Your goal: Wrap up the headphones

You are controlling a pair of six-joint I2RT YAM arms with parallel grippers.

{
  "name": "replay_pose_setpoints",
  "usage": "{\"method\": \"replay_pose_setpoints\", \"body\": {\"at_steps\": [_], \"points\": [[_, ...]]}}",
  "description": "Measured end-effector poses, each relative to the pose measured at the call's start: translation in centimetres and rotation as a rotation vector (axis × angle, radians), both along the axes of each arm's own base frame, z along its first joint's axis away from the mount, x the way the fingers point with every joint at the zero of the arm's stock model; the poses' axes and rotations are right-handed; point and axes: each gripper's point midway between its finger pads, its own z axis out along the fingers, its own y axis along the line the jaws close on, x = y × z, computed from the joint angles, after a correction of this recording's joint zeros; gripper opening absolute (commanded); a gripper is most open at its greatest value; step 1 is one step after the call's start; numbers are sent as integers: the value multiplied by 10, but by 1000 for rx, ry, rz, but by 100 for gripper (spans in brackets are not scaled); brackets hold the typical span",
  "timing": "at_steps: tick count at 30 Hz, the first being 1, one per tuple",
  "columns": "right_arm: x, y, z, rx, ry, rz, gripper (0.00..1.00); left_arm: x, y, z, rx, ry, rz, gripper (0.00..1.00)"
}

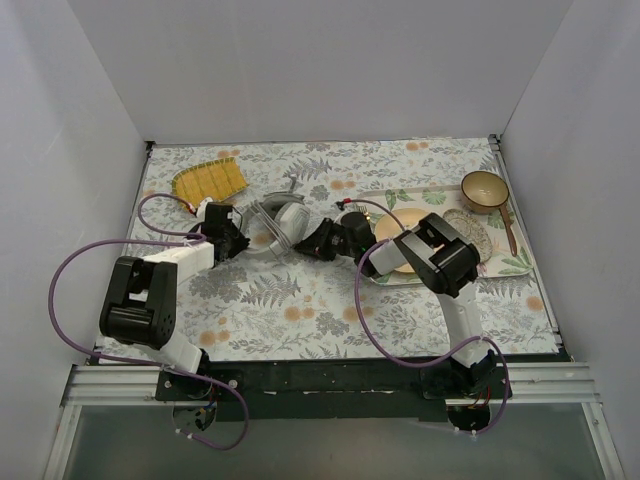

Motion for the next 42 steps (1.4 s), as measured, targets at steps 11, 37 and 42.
{"method": "replay_pose_setpoints", "body": {"at_steps": [11, 37, 42], "points": [[-19, -14, 1, 57, 44, -29, 28, 16, 24, -8, 41, -24, 99, 0], [-39, -59, 88, -141, -397, -28, 27, 102, 31, -2, -5, -103, 128, 44], [-36, -67, 104, -173, -471, -43, 27, 96, 33, 0, 2, -85, 141, 52]]}}
